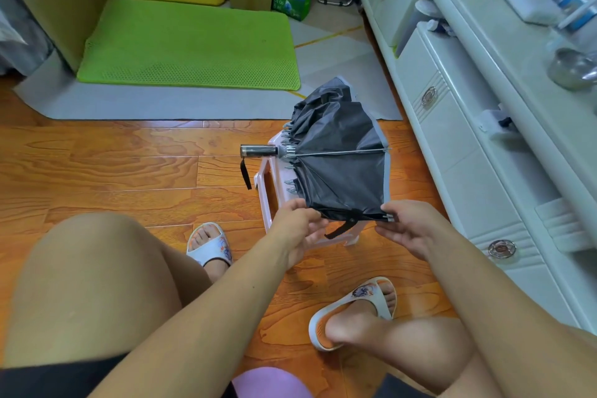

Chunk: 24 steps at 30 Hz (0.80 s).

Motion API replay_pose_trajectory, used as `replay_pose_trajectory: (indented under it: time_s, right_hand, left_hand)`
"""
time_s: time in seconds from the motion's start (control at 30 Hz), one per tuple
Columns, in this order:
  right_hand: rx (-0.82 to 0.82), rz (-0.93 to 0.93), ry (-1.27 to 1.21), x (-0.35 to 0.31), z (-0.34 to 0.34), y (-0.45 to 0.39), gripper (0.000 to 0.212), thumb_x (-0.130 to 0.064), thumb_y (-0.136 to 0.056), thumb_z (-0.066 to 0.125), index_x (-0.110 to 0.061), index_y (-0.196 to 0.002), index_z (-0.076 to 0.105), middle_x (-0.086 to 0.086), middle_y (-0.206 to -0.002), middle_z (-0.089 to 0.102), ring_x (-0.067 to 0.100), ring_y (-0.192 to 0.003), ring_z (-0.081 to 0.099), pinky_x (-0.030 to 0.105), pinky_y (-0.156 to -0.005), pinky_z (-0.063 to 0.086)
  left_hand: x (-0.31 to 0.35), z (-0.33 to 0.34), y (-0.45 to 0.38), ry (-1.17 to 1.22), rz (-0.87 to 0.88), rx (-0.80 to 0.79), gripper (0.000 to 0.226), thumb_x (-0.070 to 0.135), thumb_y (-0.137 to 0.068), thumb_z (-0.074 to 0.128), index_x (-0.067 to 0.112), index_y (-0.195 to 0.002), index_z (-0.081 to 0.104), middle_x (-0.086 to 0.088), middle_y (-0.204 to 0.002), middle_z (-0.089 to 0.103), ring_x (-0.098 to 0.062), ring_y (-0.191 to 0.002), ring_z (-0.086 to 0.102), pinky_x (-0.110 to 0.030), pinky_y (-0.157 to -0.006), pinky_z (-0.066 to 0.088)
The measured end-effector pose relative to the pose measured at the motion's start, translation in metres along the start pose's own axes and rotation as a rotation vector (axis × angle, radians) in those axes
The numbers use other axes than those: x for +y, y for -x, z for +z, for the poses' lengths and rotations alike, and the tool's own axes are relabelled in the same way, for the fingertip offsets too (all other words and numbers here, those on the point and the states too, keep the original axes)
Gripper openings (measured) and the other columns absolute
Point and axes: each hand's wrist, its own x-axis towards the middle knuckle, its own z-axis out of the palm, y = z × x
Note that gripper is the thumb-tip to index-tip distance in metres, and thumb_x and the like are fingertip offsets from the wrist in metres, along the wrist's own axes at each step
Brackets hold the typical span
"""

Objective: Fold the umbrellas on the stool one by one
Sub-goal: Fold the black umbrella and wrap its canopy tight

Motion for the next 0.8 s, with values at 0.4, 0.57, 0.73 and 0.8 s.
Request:
replay_pose_trajectory:
  time_s: [0.4,0.57,0.73,0.8]
  right_hand:
    - [0.027,-0.061,0.063,0.003,0.003,-0.005,0.027,0.007,-0.098,0.053,-0.004,-0.123,0.052,0.025,-0.115,0.064,0.032,-0.089,0.071,0.039,-0.071,0.060]
    - [0.079,-0.114,0.217,0.002,0.002,-0.009,0.020,-0.002,-0.100,0.053,-0.005,-0.118,0.062,0.017,-0.109,0.068,0.024,-0.081,0.070,0.036,-0.066,0.062]
    - [0.169,-0.203,0.309,0.005,0.005,-0.013,0.015,-0.004,-0.094,0.052,0.009,-0.094,0.060,0.012,-0.086,0.057,0.027,-0.080,0.054,0.041,-0.073,0.046]
    - [0.195,-0.285,0.274,0.003,0.006,-0.013,0.015,-0.008,-0.093,0.052,0.002,-0.088,0.062,0.010,-0.084,0.059,0.026,-0.081,0.054,0.039,-0.074,0.045]
  left_hand:
    - [-0.004,-0.002,0.002,-0.063,0.044,0.117,0.052,-0.020,-0.090,0.055,0.014,-0.129,0.053,-0.007,-0.109,0.055,-0.026,-0.094,0.069,-0.036,-0.086,0.061]
    - [-0.004,-0.011,0.002,-0.234,0.102,0.124,0.066,-0.015,-0.089,0.063,0.019,-0.144,0.048,-0.012,-0.132,0.047,-0.025,-0.087,0.074,-0.034,-0.076,0.063]
    - [-0.009,-0.013,0.001,-0.263,0.080,0.179,0.035,-0.006,-0.094,0.062,0.016,-0.119,0.051,-0.017,-0.116,0.061,-0.019,-0.073,0.070,-0.039,-0.079,0.063]
    - [-0.011,-0.016,-0.003,-0.162,0.019,0.205,0.028,-0.004,-0.093,0.063,0.013,-0.113,0.052,-0.017,-0.109,0.065,-0.021,-0.077,0.070,-0.037,-0.079,0.061]
